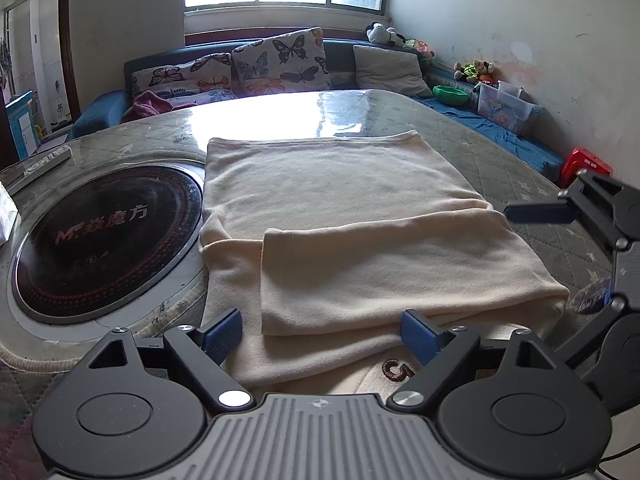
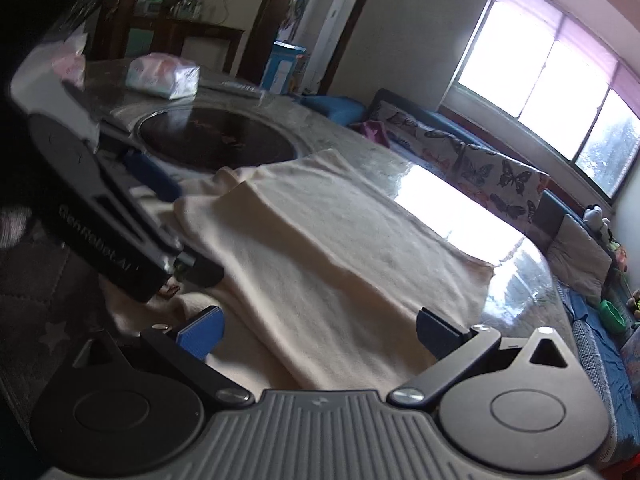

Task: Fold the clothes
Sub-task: 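Grasp the hem with the right gripper while the left gripper holds the hem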

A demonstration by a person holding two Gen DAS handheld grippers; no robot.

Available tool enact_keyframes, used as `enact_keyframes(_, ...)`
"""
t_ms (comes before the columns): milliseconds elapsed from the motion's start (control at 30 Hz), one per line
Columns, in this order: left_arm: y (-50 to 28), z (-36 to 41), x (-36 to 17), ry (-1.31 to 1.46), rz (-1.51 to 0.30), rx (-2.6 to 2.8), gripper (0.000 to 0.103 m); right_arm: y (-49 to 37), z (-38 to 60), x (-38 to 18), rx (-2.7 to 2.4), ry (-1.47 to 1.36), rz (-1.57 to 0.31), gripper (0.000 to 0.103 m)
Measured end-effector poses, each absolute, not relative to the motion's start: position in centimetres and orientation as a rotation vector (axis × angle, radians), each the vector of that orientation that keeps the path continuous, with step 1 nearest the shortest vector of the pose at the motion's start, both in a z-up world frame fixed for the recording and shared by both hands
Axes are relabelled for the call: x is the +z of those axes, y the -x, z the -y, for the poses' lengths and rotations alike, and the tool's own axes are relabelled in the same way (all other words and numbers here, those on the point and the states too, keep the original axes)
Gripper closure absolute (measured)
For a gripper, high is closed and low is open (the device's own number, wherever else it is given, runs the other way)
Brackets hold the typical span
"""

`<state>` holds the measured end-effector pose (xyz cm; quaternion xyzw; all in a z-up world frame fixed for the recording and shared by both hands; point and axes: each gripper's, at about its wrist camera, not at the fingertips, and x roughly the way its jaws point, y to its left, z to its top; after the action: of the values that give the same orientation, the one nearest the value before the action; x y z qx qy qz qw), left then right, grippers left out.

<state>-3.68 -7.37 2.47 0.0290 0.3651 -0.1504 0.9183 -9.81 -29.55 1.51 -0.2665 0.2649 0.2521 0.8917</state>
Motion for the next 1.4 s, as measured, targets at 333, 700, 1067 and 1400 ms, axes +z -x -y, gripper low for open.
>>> enact_keyframes(333,3.7,7.2,2.4,-0.063,-0.751,-0.308,0.014,10.5,30.5,1.9,0.588,0.549,-0.618,0.0)
enact_keyframes(700,4.4,6.7,2.9,-0.075,-0.745,-0.292,0.014,7.8,30.3,2.3,0.515,0.457,-0.58,0.0)
enact_keyframes(1067,4.7,5.6,3.1,-0.089,-0.74,-0.26,0.014,9.1,29.9,1.6,0.583,0.54,-0.604,0.0)
enact_keyframes(1400,5.5,4.9,2.7,-0.118,-0.754,-0.243,0.014,8.4,28.7,1.7,0.578,0.521,-0.59,0.0)
